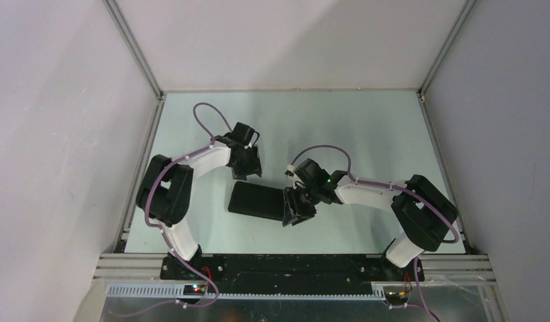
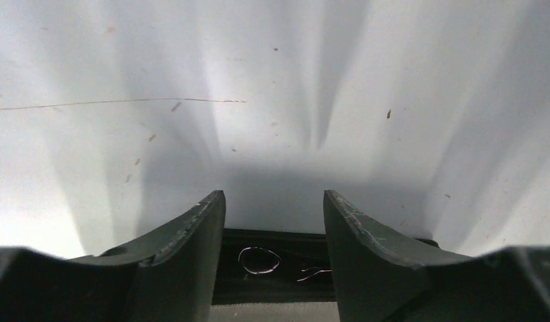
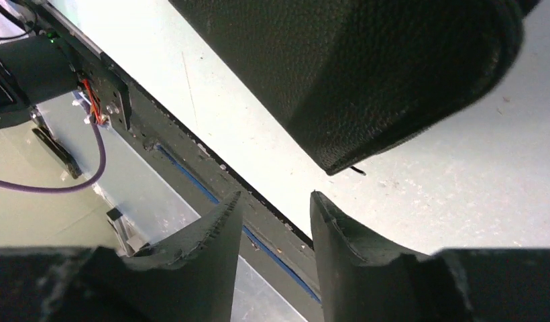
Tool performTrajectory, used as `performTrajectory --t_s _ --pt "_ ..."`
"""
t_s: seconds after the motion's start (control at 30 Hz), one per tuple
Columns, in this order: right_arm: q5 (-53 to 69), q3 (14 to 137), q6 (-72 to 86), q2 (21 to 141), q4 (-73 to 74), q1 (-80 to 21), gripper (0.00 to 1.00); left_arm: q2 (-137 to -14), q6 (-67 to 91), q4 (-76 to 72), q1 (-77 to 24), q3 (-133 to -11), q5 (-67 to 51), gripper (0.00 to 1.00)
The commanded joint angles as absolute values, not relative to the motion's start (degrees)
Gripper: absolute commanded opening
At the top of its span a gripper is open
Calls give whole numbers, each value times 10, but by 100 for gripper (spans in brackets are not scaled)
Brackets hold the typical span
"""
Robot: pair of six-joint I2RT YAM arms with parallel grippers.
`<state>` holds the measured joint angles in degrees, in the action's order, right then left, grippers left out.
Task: Sort the hair-cutting tools
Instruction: Adjust the hairdressing tool bag at the center of the board.
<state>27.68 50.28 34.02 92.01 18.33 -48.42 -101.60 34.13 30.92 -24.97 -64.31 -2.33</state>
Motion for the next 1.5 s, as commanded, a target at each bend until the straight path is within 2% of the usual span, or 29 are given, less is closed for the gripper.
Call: performTrajectory --t_s 0.0,0.1,0.2,0.33,0.63,0.83,0.93,1.03,1.1,1.3,1.47 --pt "268 528 330 894 215 -475 48 -925 338 284 -244 -639 51 65" --pt "234 551 286 882 263 -465 53 -847 364 272 -240 -607 73 76" --pt "207 582 230 872 290 -458 56 -752 394 290 -238 -587 115 97" --pt "154 632 163 875 326 -451 60 -658 439 328 -238 -547 139 100" --pt "164 749 72 969 322 -440 60 -534 521 315 -248 -389 -2 100" --pt "188 792 36 1042 328 -438 55 -482 601 272 -306 -300 -24 100" --pt "209 795 25 1065 327 -434 47 -473 651 224 -319 -244 -26 99" --pt "234 793 18 1071 342 -433 39 -484 693 162 -321 -207 -21 93" --pt "237 786 19 1071 348 -433 30 -506 694 134 -320 -203 -18 89" --pt "260 729 58 1041 325 -428 17 -613 643 103 -295 -244 -15 79" --pt "263 666 141 1013 279 -423 8 -729 594 55 -251 -296 -60 69"
